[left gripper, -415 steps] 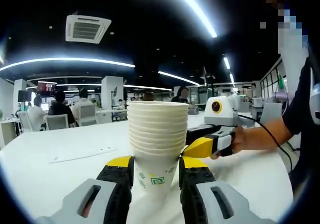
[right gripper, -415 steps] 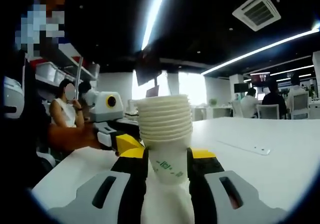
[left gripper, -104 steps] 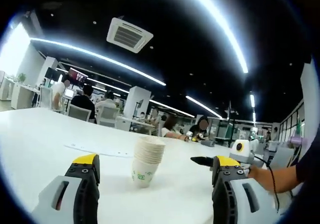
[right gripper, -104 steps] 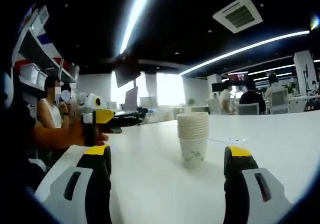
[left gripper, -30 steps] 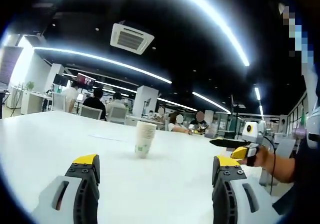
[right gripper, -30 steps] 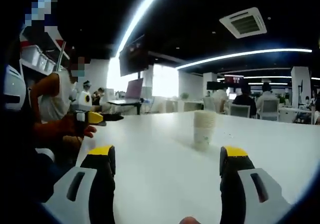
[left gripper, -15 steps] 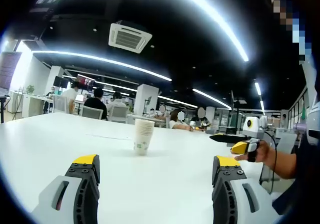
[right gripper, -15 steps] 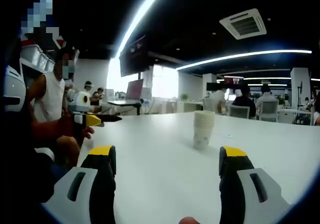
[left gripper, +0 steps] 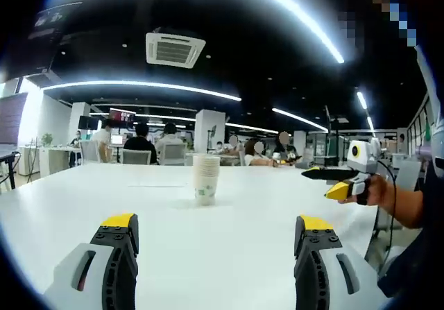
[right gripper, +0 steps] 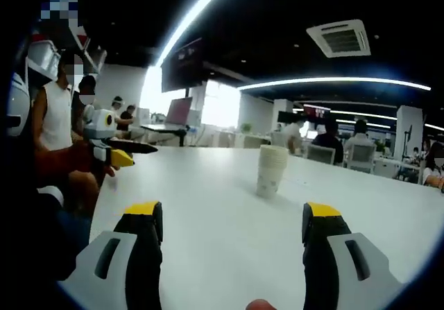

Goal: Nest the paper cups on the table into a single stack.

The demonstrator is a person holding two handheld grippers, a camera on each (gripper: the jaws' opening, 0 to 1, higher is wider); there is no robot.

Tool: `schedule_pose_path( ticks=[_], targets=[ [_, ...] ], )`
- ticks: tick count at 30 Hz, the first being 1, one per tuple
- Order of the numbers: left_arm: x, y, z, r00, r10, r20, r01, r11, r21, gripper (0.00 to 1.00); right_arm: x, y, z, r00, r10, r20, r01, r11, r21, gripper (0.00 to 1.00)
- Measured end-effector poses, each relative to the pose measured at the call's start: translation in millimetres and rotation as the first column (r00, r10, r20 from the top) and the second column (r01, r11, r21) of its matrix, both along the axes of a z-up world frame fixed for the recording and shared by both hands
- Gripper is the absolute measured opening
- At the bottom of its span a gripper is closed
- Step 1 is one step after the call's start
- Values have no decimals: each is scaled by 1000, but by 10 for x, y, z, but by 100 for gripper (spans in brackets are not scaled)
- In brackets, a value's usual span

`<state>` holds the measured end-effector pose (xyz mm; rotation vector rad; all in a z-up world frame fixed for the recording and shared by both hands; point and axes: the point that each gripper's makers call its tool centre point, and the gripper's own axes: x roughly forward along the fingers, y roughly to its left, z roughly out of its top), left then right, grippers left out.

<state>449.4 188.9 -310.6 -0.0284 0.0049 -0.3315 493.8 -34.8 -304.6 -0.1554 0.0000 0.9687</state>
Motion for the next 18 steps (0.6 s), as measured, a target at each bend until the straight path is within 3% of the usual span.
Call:
schedule_pose_path(
  ticks=[6, 18],
  targets=[
    [0, -57, -89, 1000, 4, -12, -3, 998, 56, 99, -18, -54, -62, 1000, -22, 0, 22, 1000, -14, 85],
    [29, -116, -180, 1000, -1, -28, 3, 998, 63, 99, -9, -126, -261, 999, -52, -12, 52, 998, -37, 83]
  ],
)
